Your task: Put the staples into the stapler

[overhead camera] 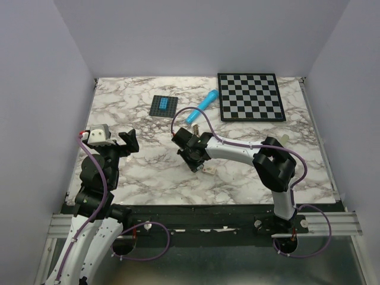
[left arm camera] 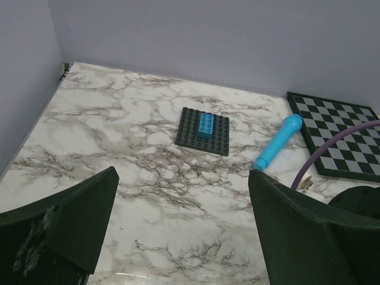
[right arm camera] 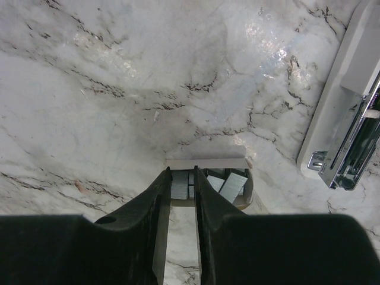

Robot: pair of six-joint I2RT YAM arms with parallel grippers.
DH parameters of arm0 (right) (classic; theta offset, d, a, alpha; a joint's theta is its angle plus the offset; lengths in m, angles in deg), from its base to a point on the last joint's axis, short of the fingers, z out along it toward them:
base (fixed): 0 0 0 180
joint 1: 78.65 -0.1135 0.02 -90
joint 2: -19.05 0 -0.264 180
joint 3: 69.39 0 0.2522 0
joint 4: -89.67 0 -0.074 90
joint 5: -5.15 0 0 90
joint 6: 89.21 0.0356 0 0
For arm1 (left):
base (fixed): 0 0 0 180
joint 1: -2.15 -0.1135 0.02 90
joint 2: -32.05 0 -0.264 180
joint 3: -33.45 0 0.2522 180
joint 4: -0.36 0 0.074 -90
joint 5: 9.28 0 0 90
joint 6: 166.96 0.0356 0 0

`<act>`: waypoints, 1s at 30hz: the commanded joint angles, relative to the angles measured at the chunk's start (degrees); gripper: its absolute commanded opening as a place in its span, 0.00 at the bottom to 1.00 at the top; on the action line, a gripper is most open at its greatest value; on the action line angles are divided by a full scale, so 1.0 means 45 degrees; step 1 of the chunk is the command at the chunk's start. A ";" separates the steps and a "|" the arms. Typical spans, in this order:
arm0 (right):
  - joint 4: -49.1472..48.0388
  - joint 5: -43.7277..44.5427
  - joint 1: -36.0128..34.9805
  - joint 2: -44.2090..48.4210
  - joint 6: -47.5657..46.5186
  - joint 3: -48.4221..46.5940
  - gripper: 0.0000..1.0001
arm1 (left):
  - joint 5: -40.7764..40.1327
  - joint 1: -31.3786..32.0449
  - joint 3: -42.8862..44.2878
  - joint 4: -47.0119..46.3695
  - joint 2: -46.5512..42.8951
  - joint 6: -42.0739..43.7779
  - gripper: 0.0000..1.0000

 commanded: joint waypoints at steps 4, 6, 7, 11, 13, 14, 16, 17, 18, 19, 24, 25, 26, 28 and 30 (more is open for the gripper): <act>0.0348 0.0215 -0.0161 -0.0771 -0.0132 -0.0152 0.30 | 0.0334 -0.0085 -0.0140 -0.0277 -0.0118 -0.0132 0.99; 0.0368 0.0313 -0.0142 -0.0771 -0.0131 -0.0133 0.29 | 0.0334 -0.0085 -0.0140 -0.0296 -0.0118 -0.0113 0.99; 0.0368 0.0274 -0.0161 -0.0752 -0.0093 -0.0114 0.27 | 0.0334 -0.0085 -0.0141 -0.0277 -0.0118 -0.0132 0.99; 0.0446 0.0332 -0.0181 -0.0441 -0.0073 -0.0036 0.24 | 0.0334 -0.0085 -0.0140 -0.0277 -0.0118 -0.0132 0.99; 0.0427 0.0586 -0.0161 -0.0225 -0.0014 0.0043 0.20 | 0.0334 -0.0104 -0.0121 -0.0277 -0.0118 -0.0113 0.99; 0.0426 0.0645 -0.0142 -0.0108 0.0005 0.0120 0.18 | 0.0334 -0.0104 -0.0140 -0.0277 -0.0118 -0.0132 0.99; 0.0446 0.0781 -0.0181 0.0205 -0.0014 0.0121 0.18 | 0.0354 -0.0104 -0.0121 -0.0277 -0.0118 -0.0132 0.99; 0.0427 0.0821 -0.0162 0.0302 0.0005 0.0121 0.17 | 0.0354 -0.0104 -0.0121 -0.0296 -0.0118 -0.0132 0.99; 0.0446 0.0821 -0.0161 0.0496 -0.0014 0.0102 0.17 | 0.0354 -0.0104 -0.0121 -0.0296 -0.0118 -0.0132 0.99; 0.0427 0.0879 -0.0161 0.0576 0.0005 0.0121 0.16 | 0.0354 -0.0104 -0.0121 -0.0277 -0.0098 -0.0132 0.99; 0.0426 0.1270 -0.0161 0.0830 0.0083 0.0082 0.16 | 0.0334 -0.0104 -0.0140 -0.0296 -0.0118 -0.0132 0.99; 0.0407 0.1386 -0.0142 0.0888 0.0141 0.0140 0.16 | 0.0334 -0.0104 -0.0121 -0.0277 -0.0118 -0.0132 0.99; 0.0388 0.1387 -0.0161 0.0928 0.0142 0.0198 0.16 | 0.0334 -0.0104 -0.0121 -0.0296 -0.0118 -0.0132 0.99; 0.0310 0.1348 -0.0142 0.1026 0.0239 0.0315 0.17 | 0.0315 -0.0104 -0.0141 -0.0277 -0.0118 -0.0132 0.99; 0.0309 0.1406 -0.0103 0.1065 0.0376 0.0394 0.21 | 0.0354 -0.0104 -0.0141 -0.0277 -0.0118 -0.0132 0.99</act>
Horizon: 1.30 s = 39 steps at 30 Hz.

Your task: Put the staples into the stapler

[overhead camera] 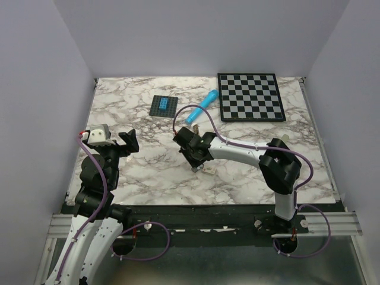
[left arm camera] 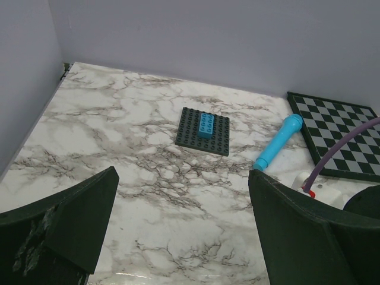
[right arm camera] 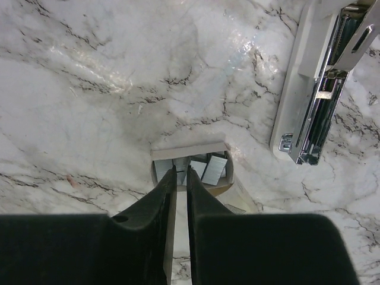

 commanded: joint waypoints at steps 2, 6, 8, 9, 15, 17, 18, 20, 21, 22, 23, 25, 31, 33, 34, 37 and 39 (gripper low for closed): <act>0.0159 0.0558 0.0048 0.0365 0.0518 0.0418 0.24 | 0.0334 -0.0094 -0.0160 -0.0277 -0.0117 -0.0132 0.99; 0.0139 0.0499 0.0185 0.0268 0.0753 0.0614 0.27 | 0.0334 -0.0094 -0.0160 -0.0296 -0.0118 -0.0132 0.99; 0.0003 0.0499 0.0224 0.0248 0.0792 0.0692 0.27 | 0.0354 -0.0094 -0.0141 -0.0297 -0.0118 -0.0152 0.99; 0.0002 0.0499 0.0263 0.0209 0.0811 0.0731 0.28 | 0.0334 -0.0094 -0.0141 -0.0296 -0.0098 -0.0152 0.99; -0.0231 0.0538 0.0341 0.0053 0.0831 0.0790 0.28 | 0.0393 -0.0094 -0.0141 -0.0335 -0.0078 -0.0152 0.99; -0.0310 0.0460 0.0399 -0.0025 0.0792 0.0810 0.28 | 0.0393 -0.0094 -0.0160 -0.0316 -0.0079 -0.0152 0.99; -0.0310 0.0402 0.0380 -0.0064 0.0773 0.0791 0.28 | 0.0393 -0.0094 -0.0160 -0.0335 -0.0079 -0.0152 0.99; -0.0349 0.0168 0.0380 -0.0162 0.0753 0.0732 0.28 | 0.0393 -0.0094 -0.0141 -0.0335 -0.0098 -0.0132 0.99; -0.0388 0.0051 0.0380 -0.0162 0.0753 0.0732 0.28 | 0.0393 -0.0094 -0.0141 -0.0335 -0.0079 -0.0152 0.99; -0.0446 -0.0086 0.0380 -0.0162 0.0733 0.0732 0.28 | 0.0374 -0.0094 -0.0160 -0.0335 -0.0079 -0.0132 0.99; -0.0466 -0.0145 0.0380 -0.0182 0.0753 0.0712 0.28 | 0.0393 -0.0094 -0.0141 -0.0316 -0.0079 -0.0152 0.99; -0.0466 -0.0282 0.0400 -0.0259 0.0714 0.0673 0.29 | 0.0393 -0.0094 -0.0160 -0.0316 -0.0098 -0.0152 0.99; -0.0525 -0.0634 0.0399 -0.0416 0.0714 0.0673 0.29 | 0.0393 -0.0094 -0.0160 -0.0316 -0.0098 -0.0152 0.99; -0.0505 -0.0614 0.0399 -0.0436 0.0714 0.0673 0.29 | 0.0393 -0.0094 -0.0141 -0.0296 -0.0117 -0.0152 0.99; -0.0486 -0.0576 0.0380 -0.0436 0.0733 0.0692 0.29 | 0.0393 -0.0094 -0.0141 -0.0296 -0.0118 -0.0132 0.99; -0.0428 -0.0594 0.0399 -0.0513 0.0733 0.0654 0.31 | 0.0393 -0.0094 -0.0141 -0.0297 -0.0118 -0.0132 0.99; -0.0388 -0.0634 0.0380 -0.0611 0.0733 0.0634 0.31 | 0.0393 -0.0094 -0.0141 -0.0316 -0.0118 -0.0152 0.99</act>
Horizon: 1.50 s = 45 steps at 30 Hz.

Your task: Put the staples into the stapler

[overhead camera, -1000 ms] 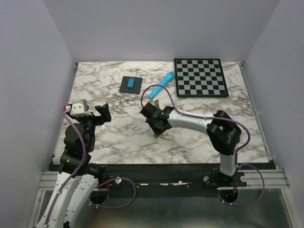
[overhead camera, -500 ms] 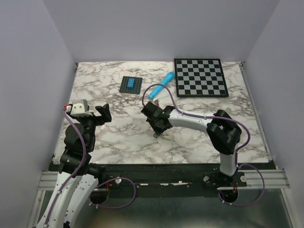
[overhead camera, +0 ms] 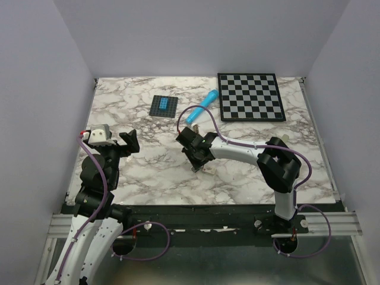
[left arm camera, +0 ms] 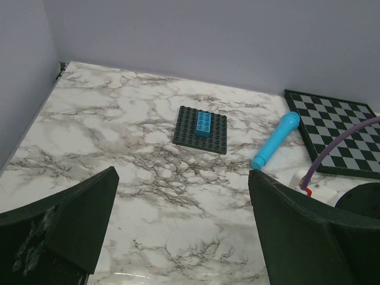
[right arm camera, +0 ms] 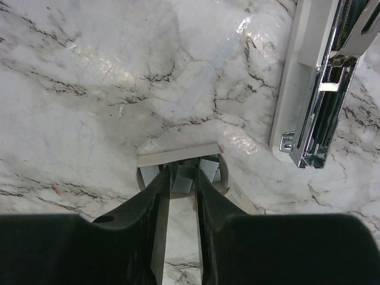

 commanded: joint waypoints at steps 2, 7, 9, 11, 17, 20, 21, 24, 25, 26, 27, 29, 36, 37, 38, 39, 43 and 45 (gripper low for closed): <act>0.0093 -0.0411 0.0026 -0.0636 0.0102 -0.0055 0.32 | 0.0218 -0.0094 -0.0116 -0.0306 -0.0137 -0.0132 0.99; 0.0289 -0.0040 0.0103 -0.0539 0.0277 0.0100 0.33 | 0.0237 -0.0094 -0.0097 -0.0287 -0.0137 -0.0152 0.99; 0.0269 -0.0001 0.0143 -0.0384 0.0336 0.0236 0.33 | 0.0238 -0.0094 -0.0117 -0.0306 -0.0137 -0.0152 0.99; 0.0250 0.0038 0.0162 -0.0344 0.0356 0.0237 0.33 | 0.0238 -0.0094 -0.0097 -0.0306 -0.0137 -0.0152 0.99; -0.0374 -0.0800 0.0162 -0.0110 -0.0015 0.0354 0.32 | 0.0238 -0.0094 -0.0097 -0.0287 -0.0137 -0.0152 0.99; -0.0648 -0.0996 0.0162 0.0241 -0.0229 0.0451 0.28 | 0.0238 -0.0094 -0.0117 -0.0287 -0.0118 -0.0171 0.99; -0.0688 -0.1036 0.0162 0.0320 -0.0288 0.0452 0.28 | 0.0238 -0.0094 -0.0117 -0.0306 -0.0118 -0.0171 0.99; -0.0746 -0.1134 0.0162 0.0516 -0.0484 0.0471 0.27 | 0.0257 -0.0094 -0.0116 -0.0326 -0.0098 -0.0171 0.99; -0.0747 -0.1114 0.0162 0.0516 -0.0503 0.0471 0.27 | 0.0257 -0.0094 -0.0117 -0.0326 -0.0098 -0.0171 0.99; -0.0766 -0.1192 0.0162 0.0535 -0.0600 0.0452 0.27 | 0.0257 -0.0094 -0.0117 -0.0306 -0.0079 -0.0171 0.99; -0.0785 -0.1250 0.0182 0.0555 -0.0659 0.0471 0.27 | 0.0257 -0.0094 -0.0097 -0.0306 -0.0079 -0.0171 0.99; -0.0863 -0.1386 0.0182 0.0594 -0.0776 0.0510 0.27 | 0.0257 -0.0094 -0.0117 -0.0326 -0.0059 -0.0171 0.99; -0.0962 -0.1077 0.0162 0.0653 -0.0680 0.0628 0.27 | 0.0296 -0.0095 -0.0117 -0.0345 -0.0039 -0.0191 0.99; -0.0826 -0.0920 0.0162 0.0595 -0.0621 0.0589 0.26 | 0.0296 -0.0094 -0.0117 -0.0326 -0.0059 -0.0191 0.99; -0.0709 -0.0610 0.0162 0.0575 -0.0543 0.0531 0.27 | 0.0296 -0.0114 -0.0136 -0.0345 -0.0020 -0.0191 0.99; -0.0630 -0.0471 0.0162 0.0517 -0.0523 0.0472 0.26 | 0.0296 -0.0114 -0.0117 -0.0326 -0.0020 -0.0191 0.99; -0.0337 -0.0255 0.0182 0.0321 -0.0426 0.0354 0.26 | 0.0296 -0.0114 -0.0117 -0.0345 -0.0059 -0.0191 0.99; -0.0298 -0.0255 0.0182 0.0185 -0.0347 0.0335 0.26 | 0.0296 -0.0114 -0.0117 -0.0326 -0.0078 -0.0191 0.99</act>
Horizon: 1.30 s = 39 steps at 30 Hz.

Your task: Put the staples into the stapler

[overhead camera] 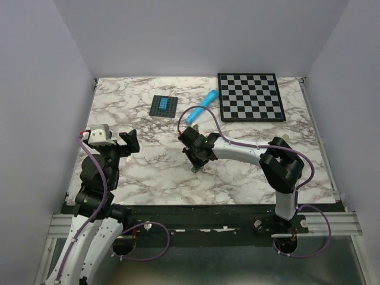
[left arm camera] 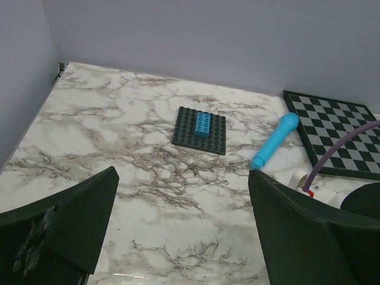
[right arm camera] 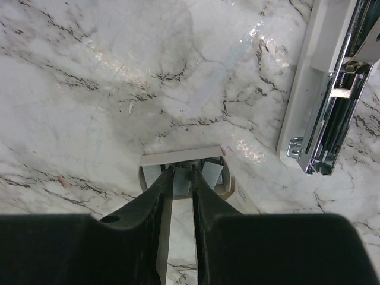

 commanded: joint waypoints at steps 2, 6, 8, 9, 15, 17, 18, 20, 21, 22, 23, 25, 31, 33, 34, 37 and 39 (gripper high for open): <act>0.0368 0.0450 -0.0013 -0.0200 0.0245 -0.0195 0.26 | 0.0257 -0.0109 -0.0136 -0.0306 -0.0079 -0.0157 0.99; 0.0388 0.0274 -0.0013 -0.0298 0.0265 -0.0214 0.26 | 0.0277 -0.0109 -0.0136 -0.0268 -0.0098 -0.0137 0.99; 0.0407 0.0138 -0.0012 -0.0434 0.0245 -0.0253 0.26 | 0.0277 -0.0109 -0.0117 -0.0287 -0.0098 -0.0137 0.99; 0.0407 0.0098 0.0007 -0.0493 0.0245 -0.0273 0.26 | 0.0277 -0.0109 -0.0117 -0.0287 -0.0098 -0.0137 0.99; 0.0778 0.0000 -0.0013 -0.0884 0.0382 -0.0605 0.28 | 0.0257 -0.0109 -0.0136 -0.0287 -0.0098 -0.0137 0.99; 0.0681 0.0116 -0.0013 -0.0729 0.0363 -0.0528 0.27 | 0.0257 -0.0109 -0.0117 -0.0268 -0.0098 -0.0137 0.99; 0.0642 0.0137 -0.0013 -0.0650 0.0401 -0.0488 0.25 | 0.0257 -0.0109 -0.0117 -0.0267 -0.0079 -0.0137 0.99; 0.0583 0.0234 0.0007 -0.0474 0.0363 -0.0449 0.20 | 0.0257 -0.0109 -0.0136 -0.0287 -0.0098 -0.0137 0.99; 0.0583 0.0234 0.0007 -0.0319 0.0363 -0.0468 0.17 | 0.0257 -0.0109 -0.0117 -0.0268 -0.0098 -0.0118 0.99; 0.0583 0.0254 0.0007 -0.0259 0.0343 -0.0468 0.16 | 0.0257 -0.0109 -0.0117 -0.0287 -0.0098 -0.0137 0.99; 0.0583 0.0235 -0.0012 -0.0162 0.0324 -0.0449 0.15 | 0.0257 -0.0109 -0.0117 -0.0287 -0.0098 -0.0137 0.99; 0.0564 0.0196 0.0007 0.0131 0.0304 -0.0468 0.15 | 0.0257 -0.0109 -0.0117 -0.0267 -0.0098 -0.0137 0.99; 0.0427 0.0371 -0.0012 0.1067 0.0187 -0.0488 0.14 | 0.0238 -0.0109 -0.0097 -0.0248 -0.0059 -0.0137 0.99; 0.0407 0.0410 -0.0012 0.1264 0.0109 -0.0488 0.14 | 0.0218 -0.0109 -0.0097 -0.0248 -0.0020 -0.0137 0.99; 0.0388 0.0449 0.0007 0.1342 0.0089 -0.0507 0.14 | 0.0218 -0.0109 -0.0116 -0.0248 0.0019 -0.0137 0.99; 0.0116 0.0644 0.0026 0.1596 -0.0145 -0.0449 0.14 | 0.0218 -0.0129 -0.0097 -0.0228 0.0058 -0.0137 0.99; -0.0080 0.1071 0.0046 0.1753 -0.0418 -0.0351 0.14 | 0.0218 -0.0129 -0.0097 -0.0248 0.0097 -0.0137 0.99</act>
